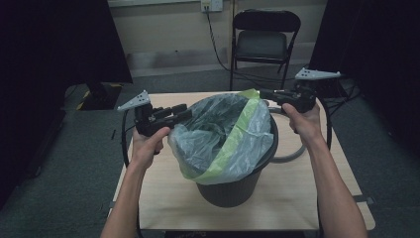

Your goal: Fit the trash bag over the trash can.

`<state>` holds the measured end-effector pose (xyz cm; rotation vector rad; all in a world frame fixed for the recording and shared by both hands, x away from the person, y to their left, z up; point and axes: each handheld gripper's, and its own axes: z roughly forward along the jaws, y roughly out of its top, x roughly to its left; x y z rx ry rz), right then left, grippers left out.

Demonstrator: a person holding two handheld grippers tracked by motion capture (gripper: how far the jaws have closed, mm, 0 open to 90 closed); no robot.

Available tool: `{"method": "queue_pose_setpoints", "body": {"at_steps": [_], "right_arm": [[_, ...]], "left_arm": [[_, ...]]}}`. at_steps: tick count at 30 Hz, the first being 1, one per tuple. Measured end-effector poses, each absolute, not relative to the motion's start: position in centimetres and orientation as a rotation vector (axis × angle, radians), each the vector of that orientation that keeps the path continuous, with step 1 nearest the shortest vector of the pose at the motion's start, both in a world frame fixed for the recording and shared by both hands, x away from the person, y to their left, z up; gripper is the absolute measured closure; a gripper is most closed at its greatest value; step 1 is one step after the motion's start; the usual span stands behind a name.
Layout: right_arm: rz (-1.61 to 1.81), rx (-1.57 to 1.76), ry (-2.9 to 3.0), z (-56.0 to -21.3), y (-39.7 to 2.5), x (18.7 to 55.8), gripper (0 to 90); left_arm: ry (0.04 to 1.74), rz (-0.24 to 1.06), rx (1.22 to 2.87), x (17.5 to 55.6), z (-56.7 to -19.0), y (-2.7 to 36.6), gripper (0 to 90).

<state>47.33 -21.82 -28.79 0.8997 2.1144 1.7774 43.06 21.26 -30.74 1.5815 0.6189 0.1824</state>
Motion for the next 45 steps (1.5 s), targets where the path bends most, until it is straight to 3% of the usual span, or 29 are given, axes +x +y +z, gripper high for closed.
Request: {"method": "queue_pose_setpoints", "body": {"at_steps": [13, 16, 23, 29, 32, 34, 37, 45], "right_arm": [[1.736, 0.977, 2.231, -34.5, -21.7, 47.5, 90.0], [1.735, 0.955, 2.229, -34.1, -21.3, 47.6, 90.0], [1.729, 0.968, 2.159, -31.7, -21.0, 48.4, 74.5], [1.71, 0.986, 2.146, -30.7, -20.1, 49.5, 68.6], [1.726, 0.985, 2.118, -30.0, -19.8, 49.5, 64.3], [1.724, 0.977, 2.114, -29.5, -19.5, 49.3, 61.1], [1.71, 0.947, 2.114, -28.7, -19.3, 48.6, 58.6], [1.755, 0.884, 2.122, -27.3, -18.9, 47.1, 55.7]], "left_arm": [[0.622, 0.182, 1.596, 42.7, -30.5, 21.5, 58.7], [0.613, 0.179, 1.605, 42.4, -30.4, 21.7, 58.7], [0.607, 0.195, 1.584, 43.1, -29.1, 22.1, 54.9], [0.657, 0.219, 1.596, 45.5, -29.3, 21.0, 54.9], [0.662, 0.172, 1.57, 46.2, -30.2, 20.8, 60.7], [0.64, 0.193, 1.569, 45.7, -30.1, 20.9, 72.5], [0.609, 0.204, 1.607, 44.8, -29.7, 21.0, 81.2], [0.61, 0.191, 1.584, 42.7, -30.0, 22.4, 80.4]]}}
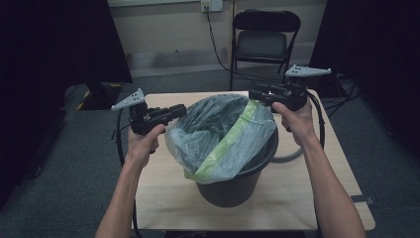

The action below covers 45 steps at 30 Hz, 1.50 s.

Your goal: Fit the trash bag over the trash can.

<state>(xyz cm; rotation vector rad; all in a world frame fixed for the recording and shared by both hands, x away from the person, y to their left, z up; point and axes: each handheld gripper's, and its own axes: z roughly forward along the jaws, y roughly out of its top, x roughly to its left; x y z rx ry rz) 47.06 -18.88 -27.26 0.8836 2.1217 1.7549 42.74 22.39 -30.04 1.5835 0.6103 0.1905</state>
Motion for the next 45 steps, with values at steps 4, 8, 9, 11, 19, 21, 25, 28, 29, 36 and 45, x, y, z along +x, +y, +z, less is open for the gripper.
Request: {"method": "queue_pose_setpoints", "body": {"at_steps": [4, 8, 9, 11, 19, 21, 25, 28, 29, 36, 45], "right_arm": [[1.726, 0.881, 2.151, -27.3, -18.4, 47.1, 54.4], [1.716, 0.874, 2.154, -27.0, -18.4, 47.2, 54.3], [1.71, 0.871, 2.157, -27.0, -18.4, 47.1, 54.3], [1.704, 0.867, 2.163, -26.8, -18.4, 47.0, 54.1], [1.685, 0.871, 2.16, -26.2, -18.6, 46.8, 53.3], [1.689, 0.863, 2.162, -26.1, -18.3, 46.9, 53.2], [1.683, 0.85, 2.179, -25.9, -17.3, 47.4, 52.0], [1.669, 0.839, 2.206, -25.8, -16.6, 47.8, 51.1], [1.663, 0.831, 2.213, -25.7, -16.3, 47.9, 51.1], [1.589, 0.812, 2.291, -25.2, -14.7, 48.5, 52.1], [1.526, 0.814, 2.334, -25.7, -14.5, 49.1, 54.8]], "left_arm": [[0.613, 0.201, 1.578, 43.4, -29.3, 22.1, 64.4], [0.606, 0.167, 1.589, 44.8, -29.1, 21.2, 64.6], [0.593, 0.156, 1.613, 44.9, -29.2, 20.9, 66.2], [0.611, 0.185, 1.645, 44.9, -29.5, 20.4, 70.2], [0.608, 0.154, 1.571, 43.9, -30.1, 22.3, 86.6], [0.602, 0.168, 1.58, 43.3, -30.0, 22.6, 89.2], [0.599, 0.169, 1.604, 41.9, -29.7, 23.2, 88.1], [0.582, 0.168, 1.62, 40.9, -29.6, 23.7, 84.3], [0.58, 0.163, 1.612, 40.8, -29.6, 23.8, 82.6], [0.613, 0.189, 1.523, 42.5, -28.6, 23.5, 66.5], [0.647, 0.154, 1.583, 44.4, -30.1, 20.9, 65.0]]}}
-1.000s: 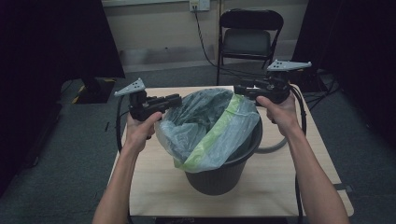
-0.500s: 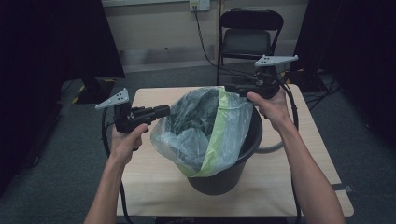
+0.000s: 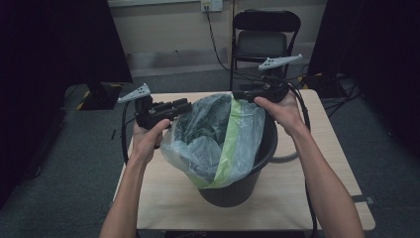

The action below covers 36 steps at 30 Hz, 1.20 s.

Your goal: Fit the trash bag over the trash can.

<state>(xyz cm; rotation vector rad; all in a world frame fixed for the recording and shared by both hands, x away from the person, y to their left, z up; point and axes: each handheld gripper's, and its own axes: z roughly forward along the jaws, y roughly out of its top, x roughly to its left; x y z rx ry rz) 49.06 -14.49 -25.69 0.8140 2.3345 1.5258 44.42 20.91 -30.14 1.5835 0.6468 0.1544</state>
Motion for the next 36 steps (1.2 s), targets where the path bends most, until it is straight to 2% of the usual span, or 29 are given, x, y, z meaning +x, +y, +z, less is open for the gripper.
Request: {"method": "queue_pose_setpoints", "body": {"at_steps": [4, 6, 10, 11, 16, 18, 19, 23, 32, 33, 36], "right_arm": [[1.502, 0.799, 2.325, -25.8, -14.4, 48.9, 65.9], [1.514, 0.796, 2.29, -25.8, -14.5, 48.8, 77.0], [1.546, 0.798, 2.287, -26.1, -14.7, 48.8, 88.6], [1.561, 0.805, 2.283, -26.2, -14.8, 48.8, 88.7], [1.608, 0.78, 2.297, -26.0, -14.9, 48.9, 69.5], [1.56, 0.779, 2.345, -25.9, -14.6, 49.1, 66.5], [1.53, 0.772, 2.372, -25.9, -14.4, 49.2, 66.8], [1.473, 0.76, 2.393, -26.1, -14.1, 49.1, 77.1], [1.599, 0.791, 2.309, -26.4, -15.1, 48.7, 82.9], [1.609, 0.793, 2.299, -26.4, -15.3, 48.6, 86.7], [1.627, 0.821, 2.246, -26.4, -16.0, 48.6, 90.0]], "left_arm": [[0.66, 0.171, 1.569, 43.6, -30.6, 21.1, 65.8], [0.658, 0.186, 1.557, 43.0, -30.7, 21.3, 65.7], [0.651, 0.173, 1.562, 42.6, -30.7, 21.8, 65.7], [0.65, 0.178, 1.568, 42.6, -30.6, 21.8, 65.7], [0.662, 0.188, 1.591, 43.2, -30.3, 21.2, 66.6], [0.663, 0.195, 1.601, 43.6, -30.3, 20.8, 65.6], [0.663, 0.197, 1.607, 43.8, -30.3, 20.7, 65.7], [0.662, 0.192, 1.606, 43.8, -30.2, 20.7, 65.6], [0.653, 0.187, 1.583, 43.0, -30.4, 21.4, 65.7], [0.654, 0.186, 1.577, 42.9, -30.5, 21.5, 65.8], [0.655, 0.186, 1.568, 42.6, -30.6, 21.6, 65.4]]}}
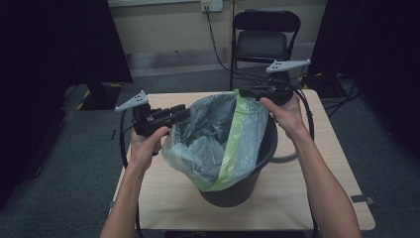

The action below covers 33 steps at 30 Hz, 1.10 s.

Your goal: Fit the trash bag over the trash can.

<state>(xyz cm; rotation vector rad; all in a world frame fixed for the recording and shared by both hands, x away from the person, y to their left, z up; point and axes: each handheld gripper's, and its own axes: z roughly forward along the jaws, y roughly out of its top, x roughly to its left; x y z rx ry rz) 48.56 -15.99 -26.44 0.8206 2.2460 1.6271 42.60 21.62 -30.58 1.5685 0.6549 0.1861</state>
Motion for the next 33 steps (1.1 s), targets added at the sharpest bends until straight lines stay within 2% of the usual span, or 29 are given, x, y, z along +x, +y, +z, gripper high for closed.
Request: {"method": "queue_pose_setpoints", "body": {"at_steps": [6, 11, 22, 28, 33], "right_arm": [[1.68, 0.865, 2.195, -26.9, -18.4, 48.1, 90.0], [1.667, 0.929, 2.207, -29.0, -20.0, 48.1, 90.0], [1.673, 1.003, 2.27, -34.1, -19.0, 49.0, 90.0], [1.692, 0.988, 2.218, -32.6, -19.0, 49.3, 77.7], [1.691, 0.999, 2.158, -30.3, -19.8, 49.3, 70.6]], "left_arm": [[0.657, 0.181, 1.555, 42.2, -30.7, 21.9, 65.0], [0.657, 0.185, 1.55, 41.9, -30.8, 22.0, 65.0], [0.657, 0.18, 1.584, 41.0, -30.3, 22.6, 64.3], [0.657, 0.192, 1.537, 42.1, -29.4, 23.1, 60.1], [0.641, 0.172, 1.562, 44.1, -29.4, 21.3, 58.5]]}}
